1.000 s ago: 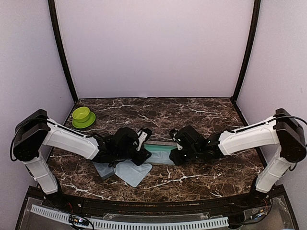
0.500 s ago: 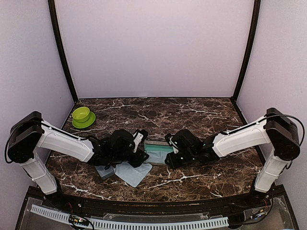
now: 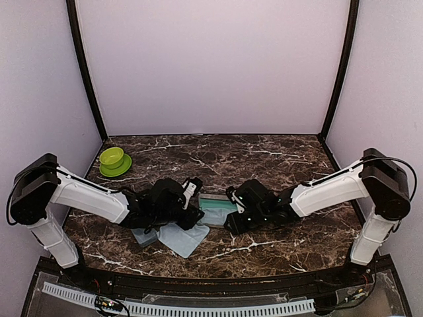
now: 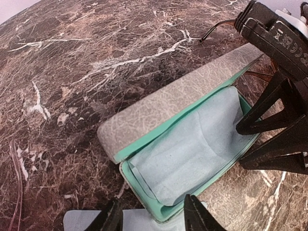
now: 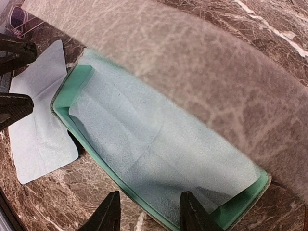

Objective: Organize the sunglasses
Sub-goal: Place the folded cleaning cloth in the sunglasses case, then pick up the sunglasses from the center of the board.

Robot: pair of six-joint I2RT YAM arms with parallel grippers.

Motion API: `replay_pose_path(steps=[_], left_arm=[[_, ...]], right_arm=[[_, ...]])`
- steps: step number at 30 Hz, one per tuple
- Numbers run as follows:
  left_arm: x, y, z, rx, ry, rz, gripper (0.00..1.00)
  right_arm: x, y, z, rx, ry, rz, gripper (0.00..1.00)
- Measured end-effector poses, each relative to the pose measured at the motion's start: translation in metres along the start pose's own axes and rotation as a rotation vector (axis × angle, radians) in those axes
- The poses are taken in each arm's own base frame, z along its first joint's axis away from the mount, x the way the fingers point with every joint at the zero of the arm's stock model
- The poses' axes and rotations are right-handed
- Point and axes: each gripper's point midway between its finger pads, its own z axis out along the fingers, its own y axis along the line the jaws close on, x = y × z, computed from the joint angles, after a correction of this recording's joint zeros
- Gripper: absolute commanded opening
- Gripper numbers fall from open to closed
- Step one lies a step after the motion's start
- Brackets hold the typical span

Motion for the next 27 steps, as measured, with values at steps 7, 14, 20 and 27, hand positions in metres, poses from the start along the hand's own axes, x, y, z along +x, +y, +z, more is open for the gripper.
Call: replay_pose_path(steps=[7,14,20,27], left_arm=[[0.000,0.001,0.000,-0.007,-0.001,0.000,0.46],[0.000,0.003,-0.001,-0.017,0.001,0.004,0.52],[-0.006,0.007,-0.005,-0.042,-0.017,0.015,0.64],[-0.017,0.012,-0.014,-0.070,-0.053,0.013,0.76]], right_arm=[[0.002,0.000,0.001,-0.004,0.008,0.003,0.49],[0.000,0.001,-0.001,-0.004,0.006,-0.002,0.55],[-0.023,0.010,-0.033,-0.024,-0.071,-0.019,0.58],[-0.055,0.004,-0.095,-0.003,-0.242,-0.005,0.59]])
